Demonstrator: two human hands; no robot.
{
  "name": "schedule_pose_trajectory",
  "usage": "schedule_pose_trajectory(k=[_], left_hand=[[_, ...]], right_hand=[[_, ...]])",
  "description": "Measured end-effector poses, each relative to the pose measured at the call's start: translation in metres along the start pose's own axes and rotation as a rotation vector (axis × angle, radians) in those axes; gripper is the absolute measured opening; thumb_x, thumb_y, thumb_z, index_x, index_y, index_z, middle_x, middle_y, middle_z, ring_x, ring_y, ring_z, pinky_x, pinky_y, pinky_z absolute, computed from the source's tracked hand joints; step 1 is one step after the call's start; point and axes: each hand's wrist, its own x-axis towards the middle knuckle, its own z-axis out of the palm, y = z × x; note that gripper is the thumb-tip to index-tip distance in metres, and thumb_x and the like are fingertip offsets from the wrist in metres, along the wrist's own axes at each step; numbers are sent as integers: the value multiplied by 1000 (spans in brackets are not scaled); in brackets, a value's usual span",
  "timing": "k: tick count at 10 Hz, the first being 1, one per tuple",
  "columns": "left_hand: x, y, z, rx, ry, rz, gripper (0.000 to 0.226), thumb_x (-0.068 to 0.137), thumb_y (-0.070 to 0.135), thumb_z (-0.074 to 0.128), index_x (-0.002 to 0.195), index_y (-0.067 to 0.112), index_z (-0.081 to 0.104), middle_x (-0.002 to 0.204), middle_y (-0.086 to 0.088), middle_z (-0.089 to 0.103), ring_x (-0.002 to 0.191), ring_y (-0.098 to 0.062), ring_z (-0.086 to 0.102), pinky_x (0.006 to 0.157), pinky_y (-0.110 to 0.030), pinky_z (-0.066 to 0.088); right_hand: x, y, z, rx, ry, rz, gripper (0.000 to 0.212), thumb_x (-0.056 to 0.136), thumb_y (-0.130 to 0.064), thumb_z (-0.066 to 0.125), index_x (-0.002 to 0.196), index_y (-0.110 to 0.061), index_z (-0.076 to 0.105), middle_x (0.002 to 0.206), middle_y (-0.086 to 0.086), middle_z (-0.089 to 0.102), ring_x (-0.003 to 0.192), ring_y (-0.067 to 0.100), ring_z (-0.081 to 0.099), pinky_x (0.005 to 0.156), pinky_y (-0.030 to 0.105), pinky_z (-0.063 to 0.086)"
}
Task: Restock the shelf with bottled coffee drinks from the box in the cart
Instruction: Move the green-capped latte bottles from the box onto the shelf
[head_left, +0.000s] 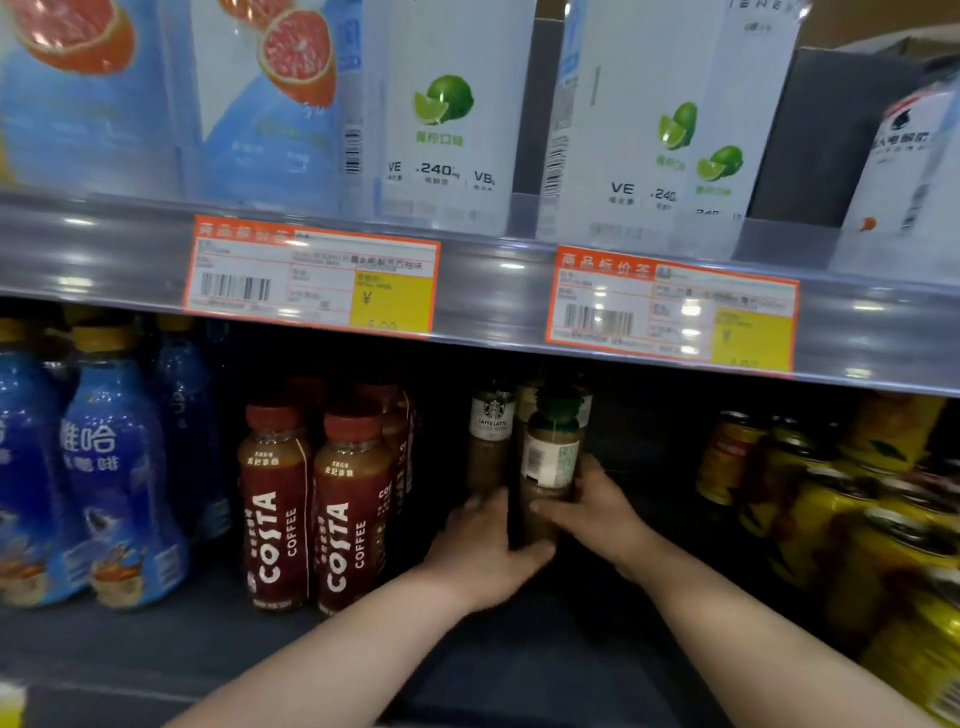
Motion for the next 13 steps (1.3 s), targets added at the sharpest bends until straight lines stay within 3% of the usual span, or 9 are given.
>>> schedule_pose_trajectory(k=[1, 2, 4, 5, 7, 8, 9, 11, 13], left_hand=[[-16, -19, 4, 412, -235, -54, 77, 90, 62, 39, 151, 28, 7, 160, -1, 0, 147, -28, 0, 119, -43, 10], [-22, -29, 10, 480, -265, -34, 72, 92, 62, 28, 151, 28, 5, 160, -2, -7, 146, -27, -13, 117, -44, -4], [-21, -30, 10, 477, -268, -38, 73, 92, 62, 28, 151, 27, 5, 160, -2, -8, 146, -26, -14, 116, -44, -6], [-20, -30, 10, 476, -272, -44, 73, 92, 63, 28, 151, 28, 4, 160, -2, -8, 146, -26, -14, 116, -44, -7], [-22, -29, 7, 473, -287, -47, 73, 91, 64, 28, 151, 29, 4, 160, -1, -9, 146, -25, -15, 116, -44, -8], [-21, -29, 7, 475, -293, -45, 73, 91, 64, 27, 151, 29, 4, 160, -1, -9, 146, -25, -15, 116, -44, -8], [-21, -29, 8, 475, -288, -49, 73, 91, 64, 28, 151, 29, 4, 160, -1, -9, 146, -25, -15, 116, -44, -8], [-22, -29, 8, 480, -285, -45, 73, 91, 64, 28, 151, 29, 5, 160, -1, -8, 146, -26, -14, 116, -45, -7], [-23, -28, 6, 475, -288, -44, 73, 91, 64, 28, 151, 29, 5, 160, -1, -7, 146, -26, -14, 116, -44, -7]], right_hand=[[17, 3, 8, -76, 158, 49, 77, 70, -15, 81, 134, -11, 39, 122, 7, 58, 111, 20, 57, 94, 32, 48], [33, 11, 18, -160, 252, 83, 86, 55, -34, 88, 126, -10, 47, 119, 11, 58, 111, 26, 59, 95, 41, 50], [37, 9, 24, -185, 125, 89, 72, 73, -11, 75, 134, -10, 38, 123, 11, 58, 110, 24, 57, 93, 32, 46], [40, 9, 25, -193, 198, 100, 82, 66, -25, 85, 133, -9, 40, 126, 10, 58, 116, 27, 56, 98, 36, 47], [42, 14, 26, -107, 133, 113, 74, 77, -7, 73, 138, -10, 31, 122, 9, 57, 104, 20, 55, 89, 29, 45], [46, 16, 28, -117, 216, 120, 86, 66, -21, 85, 135, -9, 35, 129, 12, 55, 114, 25, 56, 97, 37, 47], [48, 15, 28, -84, 162, 135, 80, 72, -9, 76, 139, -12, 31, 126, 7, 55, 107, 19, 54, 93, 31, 46], [56, 16, 27, -194, 143, 167, 66, 73, -23, 80, 125, -9, 42, 125, 12, 56, 114, 28, 55, 96, 37, 46], [67, 10, 28, -193, 142, 200, 72, 70, -22, 82, 127, -8, 40, 127, 14, 56, 117, 29, 54, 100, 39, 44]])
